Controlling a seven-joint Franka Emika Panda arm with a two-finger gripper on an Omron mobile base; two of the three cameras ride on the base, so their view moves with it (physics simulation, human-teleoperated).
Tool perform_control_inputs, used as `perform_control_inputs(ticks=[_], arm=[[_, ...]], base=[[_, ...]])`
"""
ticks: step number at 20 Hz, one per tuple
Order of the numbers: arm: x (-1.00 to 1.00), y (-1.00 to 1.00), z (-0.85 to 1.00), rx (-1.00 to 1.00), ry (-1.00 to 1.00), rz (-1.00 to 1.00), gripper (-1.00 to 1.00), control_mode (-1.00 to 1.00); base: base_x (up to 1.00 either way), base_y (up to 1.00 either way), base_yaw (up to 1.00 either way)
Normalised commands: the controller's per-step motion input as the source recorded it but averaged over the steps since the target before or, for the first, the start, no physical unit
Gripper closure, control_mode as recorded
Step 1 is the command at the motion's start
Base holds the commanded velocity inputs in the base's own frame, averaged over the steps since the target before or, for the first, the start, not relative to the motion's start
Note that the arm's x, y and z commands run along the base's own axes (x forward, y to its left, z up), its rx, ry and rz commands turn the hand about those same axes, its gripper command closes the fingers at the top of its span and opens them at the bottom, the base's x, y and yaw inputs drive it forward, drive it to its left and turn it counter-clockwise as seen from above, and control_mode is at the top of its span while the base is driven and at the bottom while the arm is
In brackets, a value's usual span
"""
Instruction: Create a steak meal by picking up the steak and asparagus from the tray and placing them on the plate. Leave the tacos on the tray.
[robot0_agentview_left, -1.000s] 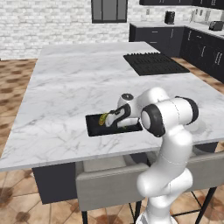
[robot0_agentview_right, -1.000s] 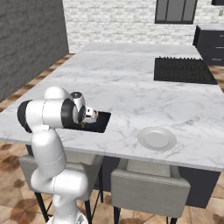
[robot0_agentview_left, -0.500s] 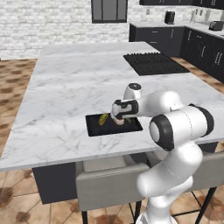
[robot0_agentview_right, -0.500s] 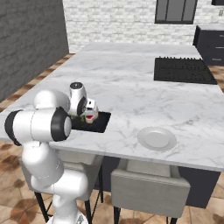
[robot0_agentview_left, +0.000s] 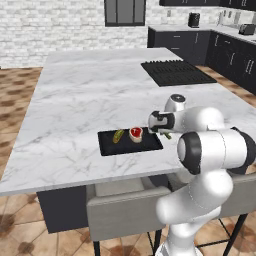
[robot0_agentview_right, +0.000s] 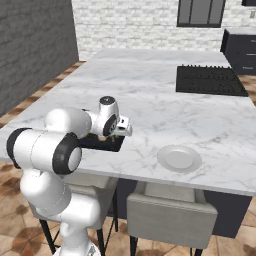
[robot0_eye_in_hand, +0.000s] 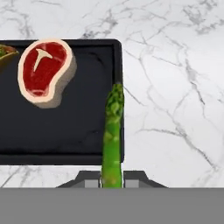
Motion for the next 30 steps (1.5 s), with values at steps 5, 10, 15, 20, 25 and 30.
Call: perform_control_inputs(ticks=[5,10,15,20,25,30], arm=[[-0.07,-1.0,-0.02,0.0,0.0,-0.08,1.0,-1.0],[0.0,-1.0,-0.08,0.0,0.0,-0.06,1.0,-1.0],[0.0,-1.0,-0.15,0.0,0.0,-0.03,1.0,-1.0],[0.0,-1.0,-0.18,0.0,0.0,-0.03,1.0,-1.0],[0.0,-0.82,-0.16,0.0,0.0,-0.03,1.0,-1.0],[0.0,-0.56,-0.08,0.0,0.0,-0.01,1.0,-1.0]], base=[[0.0,0.0,0.0],[0.0,0.0,0.0],[0.0,0.0,0.0],[0.0,0.0,0.0],[0.0,0.0,0.0],[0.0,0.0,0.0]])
